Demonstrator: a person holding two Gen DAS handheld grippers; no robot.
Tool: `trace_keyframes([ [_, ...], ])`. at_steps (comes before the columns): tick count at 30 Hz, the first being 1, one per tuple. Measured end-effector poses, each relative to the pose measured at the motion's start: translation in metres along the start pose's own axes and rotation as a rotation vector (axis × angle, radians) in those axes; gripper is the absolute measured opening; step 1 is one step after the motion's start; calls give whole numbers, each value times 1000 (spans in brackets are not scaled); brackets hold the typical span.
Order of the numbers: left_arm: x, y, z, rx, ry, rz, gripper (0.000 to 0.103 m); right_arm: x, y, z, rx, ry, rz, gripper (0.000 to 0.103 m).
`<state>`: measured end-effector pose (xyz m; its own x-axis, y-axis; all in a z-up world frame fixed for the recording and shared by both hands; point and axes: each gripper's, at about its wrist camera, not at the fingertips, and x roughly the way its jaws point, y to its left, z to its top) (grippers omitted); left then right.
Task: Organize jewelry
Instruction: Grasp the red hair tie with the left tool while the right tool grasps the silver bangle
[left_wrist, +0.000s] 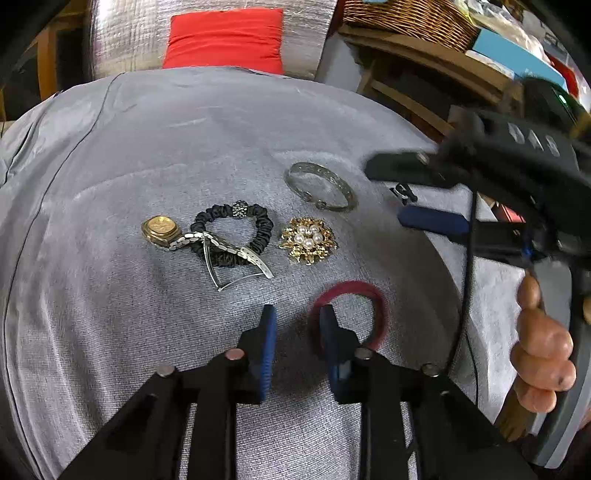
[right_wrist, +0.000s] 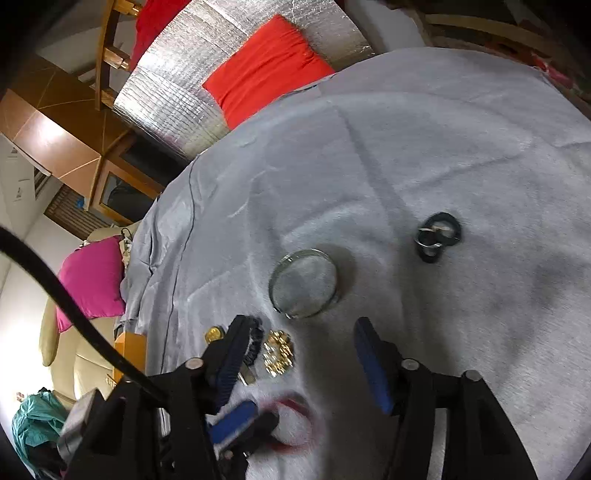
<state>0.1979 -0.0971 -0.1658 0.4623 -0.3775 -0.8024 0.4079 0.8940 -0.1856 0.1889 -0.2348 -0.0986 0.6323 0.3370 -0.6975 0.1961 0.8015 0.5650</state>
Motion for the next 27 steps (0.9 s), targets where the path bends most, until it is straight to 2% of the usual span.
trace_keyframes([
  [3,-2,1,-2,4,0,-11,10,10,7,5,-2,-6,-6,64],
  [12,-18,26,-6,-11,0,-19,10,48,22,11,-23,27,-106,74],
  [16,-24,36,-7,-24,0,-14,10,55,26,11,-52,13,-143,74],
  [17,-24,38,-7,-29,2,-10,10,57,25,11,-54,14,-150,71],
  [18,-25,41,-7,-35,3,-7,10,59,25,11,-62,14,-170,62],
  [20,-26,42,-9,-45,6,-8,10,61,26,11,-93,13,-217,51],
  [23,-27,42,-8,-52,6,-18,11,61,26,11,-123,23,-242,42],
  [24,-27,42,-7,-52,7,-23,11,61,25,11,-132,24,-254,34],
  [26,-29,41,-5,-50,8,-32,19,61,22,11,-151,30,-272,26],
  [27,-27,43,-4,-50,9,-34,30,60,20,11,-158,32,-273,19],
])
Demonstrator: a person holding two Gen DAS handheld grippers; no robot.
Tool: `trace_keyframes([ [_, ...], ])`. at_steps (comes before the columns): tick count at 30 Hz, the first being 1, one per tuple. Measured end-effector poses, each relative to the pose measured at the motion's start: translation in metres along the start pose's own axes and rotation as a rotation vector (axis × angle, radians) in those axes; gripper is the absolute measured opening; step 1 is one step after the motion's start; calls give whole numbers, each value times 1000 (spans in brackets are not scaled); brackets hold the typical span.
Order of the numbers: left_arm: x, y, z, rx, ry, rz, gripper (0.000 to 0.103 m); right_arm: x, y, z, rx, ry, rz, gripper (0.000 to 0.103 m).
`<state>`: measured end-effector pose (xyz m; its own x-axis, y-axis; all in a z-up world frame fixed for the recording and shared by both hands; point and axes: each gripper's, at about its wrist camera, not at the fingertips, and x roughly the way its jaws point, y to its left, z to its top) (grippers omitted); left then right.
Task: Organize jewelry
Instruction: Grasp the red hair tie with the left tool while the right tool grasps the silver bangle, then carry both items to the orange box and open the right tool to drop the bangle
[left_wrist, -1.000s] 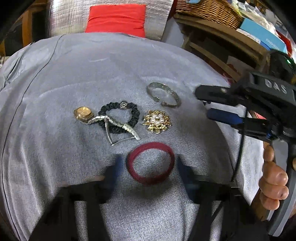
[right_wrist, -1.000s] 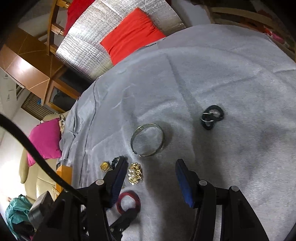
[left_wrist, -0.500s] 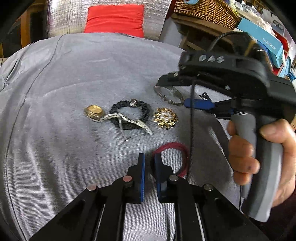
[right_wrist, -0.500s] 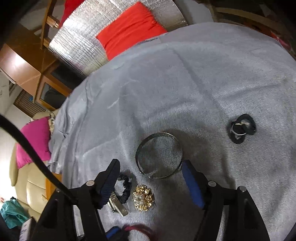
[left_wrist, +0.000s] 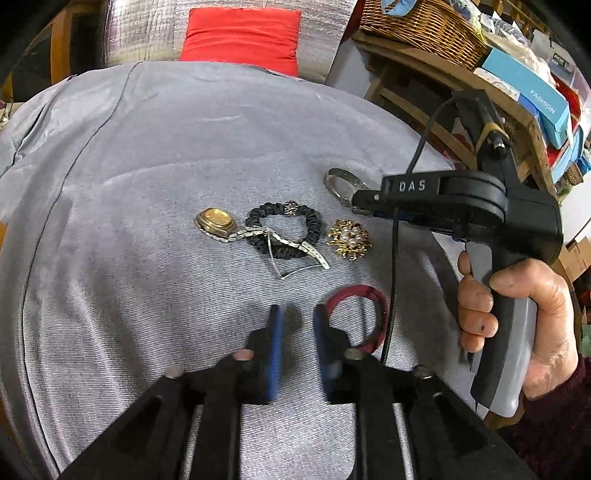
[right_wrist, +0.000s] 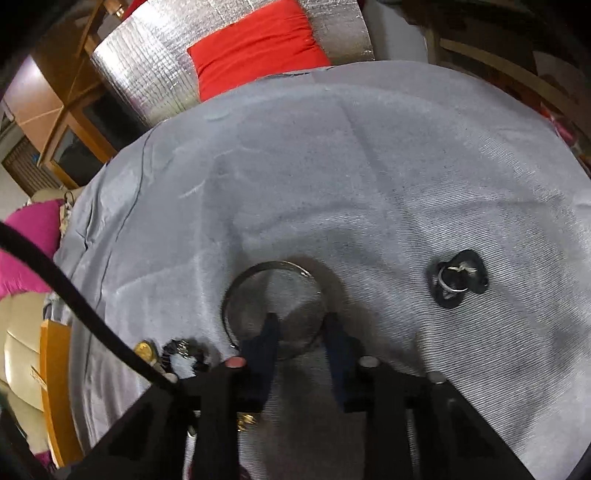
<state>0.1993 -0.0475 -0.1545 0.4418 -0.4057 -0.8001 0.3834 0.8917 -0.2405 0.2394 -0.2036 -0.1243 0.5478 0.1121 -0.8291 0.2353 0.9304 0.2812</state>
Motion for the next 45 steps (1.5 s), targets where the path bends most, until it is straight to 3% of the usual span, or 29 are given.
trace_keyframes([
  [1,0,0,0,-2,1,2,41,0,-2,0,-1,2,-1,16],
  [5,7,-4,2,-7,4,-24,44,-3,-17,-3,4,14,8,4],
  [8,10,-14,2,19,17,-46,45,-7,-23,-2,-10,18,-3,3],
  [12,24,-27,3,51,55,-70,59,-20,-38,-8,-3,27,-3,4],
  [17,31,-38,1,93,36,-38,59,-33,-60,-11,41,24,46,4],
  [22,35,-48,2,138,12,-16,17,-39,-64,-12,53,20,67,4],
  [25,36,-47,3,137,11,-29,9,-42,-62,-12,57,17,76,4],
  [29,29,-45,2,137,-6,-24,5,-42,-56,-11,47,13,82,4],
  [39,-5,-29,-4,119,-77,7,5,-49,-32,-12,29,-4,99,4],
  [45,-39,-21,-11,111,-144,63,4,-54,-12,-12,2,-15,120,4],
])
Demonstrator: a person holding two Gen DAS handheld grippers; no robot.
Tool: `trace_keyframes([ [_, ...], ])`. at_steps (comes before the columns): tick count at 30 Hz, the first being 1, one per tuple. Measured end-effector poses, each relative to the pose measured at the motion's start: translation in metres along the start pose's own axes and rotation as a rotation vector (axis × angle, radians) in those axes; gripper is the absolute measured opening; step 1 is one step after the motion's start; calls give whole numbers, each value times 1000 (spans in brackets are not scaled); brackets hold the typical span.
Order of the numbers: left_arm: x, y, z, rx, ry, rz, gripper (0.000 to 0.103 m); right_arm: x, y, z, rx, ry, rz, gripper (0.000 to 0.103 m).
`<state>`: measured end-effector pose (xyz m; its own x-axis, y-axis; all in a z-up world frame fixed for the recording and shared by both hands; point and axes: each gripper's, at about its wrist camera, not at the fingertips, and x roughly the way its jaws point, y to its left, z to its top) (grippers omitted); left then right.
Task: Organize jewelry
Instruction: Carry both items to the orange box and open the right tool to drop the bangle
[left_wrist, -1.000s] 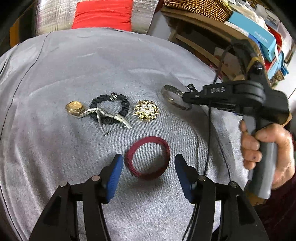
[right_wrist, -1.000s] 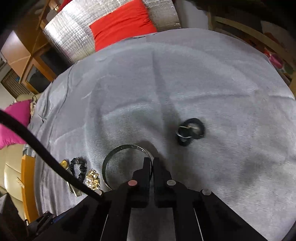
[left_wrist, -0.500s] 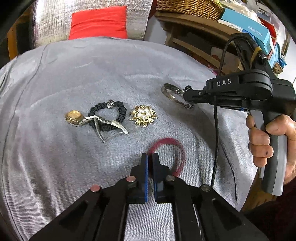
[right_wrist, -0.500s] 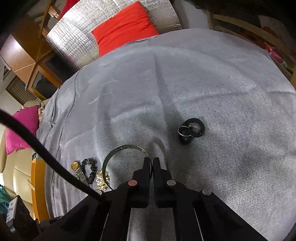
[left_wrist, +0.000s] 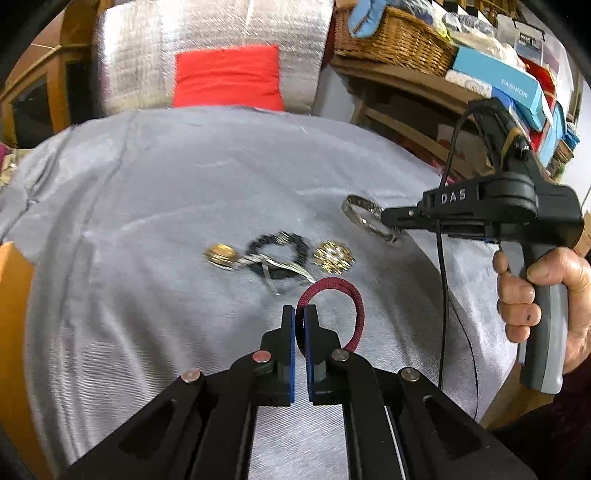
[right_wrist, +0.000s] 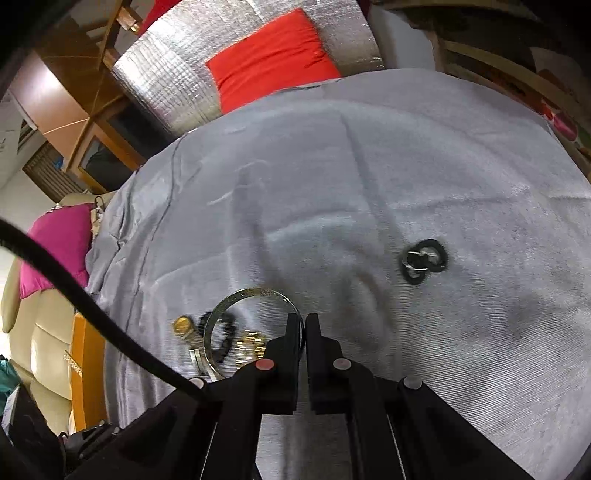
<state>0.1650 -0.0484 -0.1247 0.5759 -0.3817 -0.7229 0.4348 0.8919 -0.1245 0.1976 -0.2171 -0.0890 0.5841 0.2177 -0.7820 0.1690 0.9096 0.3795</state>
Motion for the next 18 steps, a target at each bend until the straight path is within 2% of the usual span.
trace_keyframes([
  [6,-52,25,-4,-52,-74,65,5,7,46,-2,-67,-7,52,4],
  [10,-93,56,-12,-106,-103,136,4,16,86,-9,-109,-5,94,4],
  [18,-180,130,-41,-232,-159,309,4,15,197,-49,-282,-47,239,4],
])
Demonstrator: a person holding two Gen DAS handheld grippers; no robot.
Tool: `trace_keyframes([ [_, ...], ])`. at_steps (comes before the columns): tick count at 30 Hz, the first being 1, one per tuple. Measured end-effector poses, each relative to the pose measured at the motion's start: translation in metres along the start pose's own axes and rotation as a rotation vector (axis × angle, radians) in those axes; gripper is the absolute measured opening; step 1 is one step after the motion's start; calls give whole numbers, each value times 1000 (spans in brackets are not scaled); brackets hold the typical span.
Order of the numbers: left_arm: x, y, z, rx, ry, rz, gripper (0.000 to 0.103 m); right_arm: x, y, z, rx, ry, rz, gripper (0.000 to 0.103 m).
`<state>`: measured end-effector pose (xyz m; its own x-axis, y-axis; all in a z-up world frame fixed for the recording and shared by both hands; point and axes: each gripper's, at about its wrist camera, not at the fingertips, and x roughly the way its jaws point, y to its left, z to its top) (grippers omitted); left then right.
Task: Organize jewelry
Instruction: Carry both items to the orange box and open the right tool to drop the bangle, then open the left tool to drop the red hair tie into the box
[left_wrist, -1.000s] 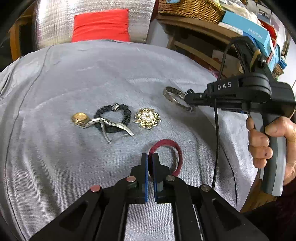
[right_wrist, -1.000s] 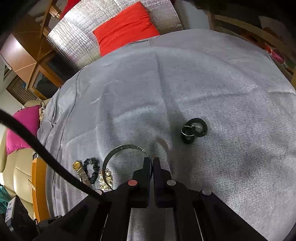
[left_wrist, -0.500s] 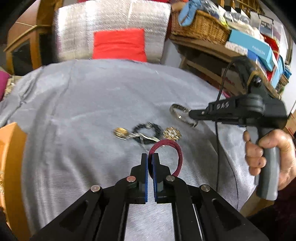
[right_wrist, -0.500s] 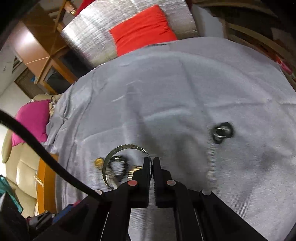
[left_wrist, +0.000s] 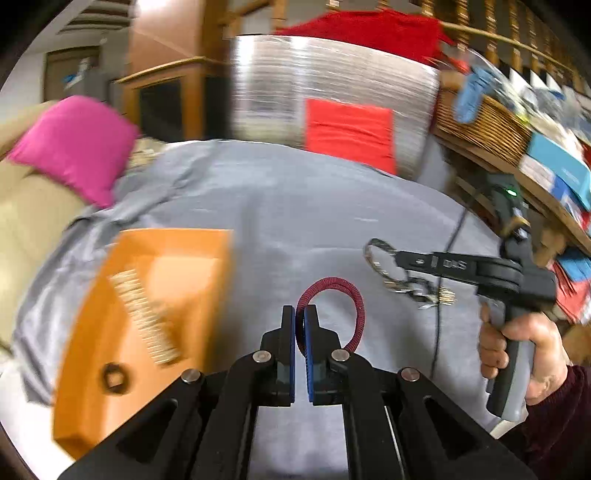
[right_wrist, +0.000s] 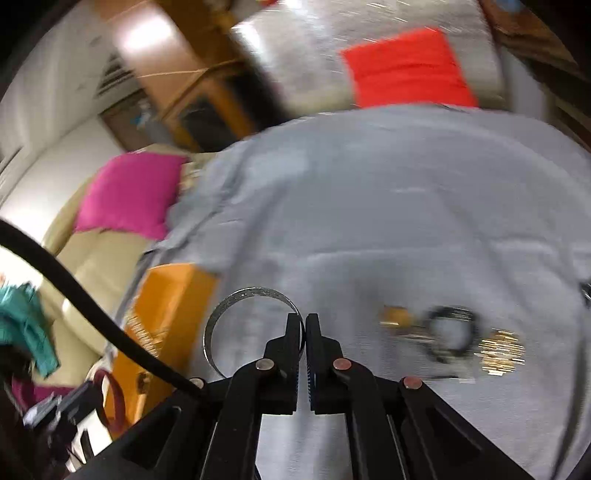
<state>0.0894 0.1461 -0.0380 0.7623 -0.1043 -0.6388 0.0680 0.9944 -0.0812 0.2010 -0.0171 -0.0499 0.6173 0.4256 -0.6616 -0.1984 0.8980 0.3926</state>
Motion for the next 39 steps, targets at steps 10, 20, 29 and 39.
trace_keyframes([
  [10,-36,139,-56,-184,97,251,4,31,161,-37,-295,21,235,4],
  [20,-6,175,-88,-236,238,327,4,86,245,-90,-538,198,240,4],
  [29,23,182,-97,-278,341,349,5,119,254,-110,-642,270,203,4],
  [39,37,195,-101,-343,385,339,5,136,249,-121,-699,300,139,4],
])
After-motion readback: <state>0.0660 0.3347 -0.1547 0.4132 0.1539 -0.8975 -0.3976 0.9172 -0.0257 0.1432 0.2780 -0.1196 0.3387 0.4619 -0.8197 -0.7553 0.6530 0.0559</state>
